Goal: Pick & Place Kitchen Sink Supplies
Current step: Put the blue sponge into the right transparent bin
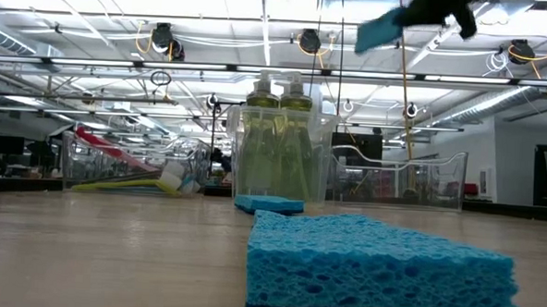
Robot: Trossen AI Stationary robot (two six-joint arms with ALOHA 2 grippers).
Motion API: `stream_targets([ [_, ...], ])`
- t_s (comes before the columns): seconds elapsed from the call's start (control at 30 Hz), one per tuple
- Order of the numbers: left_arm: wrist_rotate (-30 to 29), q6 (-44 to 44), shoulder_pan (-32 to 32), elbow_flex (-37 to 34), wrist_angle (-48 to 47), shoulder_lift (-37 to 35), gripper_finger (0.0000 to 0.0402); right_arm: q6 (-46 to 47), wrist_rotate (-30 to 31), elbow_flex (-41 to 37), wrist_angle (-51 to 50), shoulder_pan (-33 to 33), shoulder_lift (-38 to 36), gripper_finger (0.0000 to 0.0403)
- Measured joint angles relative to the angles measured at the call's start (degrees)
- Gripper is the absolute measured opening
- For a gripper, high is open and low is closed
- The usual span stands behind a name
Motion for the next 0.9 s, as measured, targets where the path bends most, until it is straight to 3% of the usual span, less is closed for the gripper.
stream_targets([
  [0.2, 0.7, 1.3, 0.0, 0.0, -6.9, 0.0, 0.0171, 14.5, -0.7, 0.0, -15.1, -8.0, 1.6, 0.0],
  [0.3, 0.7, 1.9, 0.0, 0.0, -11.4, 0.1, 0.0168, 17.5, -4.3, -0.1, -17.5, -12.1, 3.6, 0.0],
  [0.6, 0.5, 1.7, 1.1, 0.0, -19.6, 0.1, 0.0175, 25.8, -12.2, -8.0, -14.5, -20.9, 9.4, 0.0],
  [0.9, 2.3, -0.1, 4.2, 0.0, -26.6, 0.1, 0.0175, 34.4, -12.6, -15.4, -9.2, -22.2, 9.0, 0.0],
])
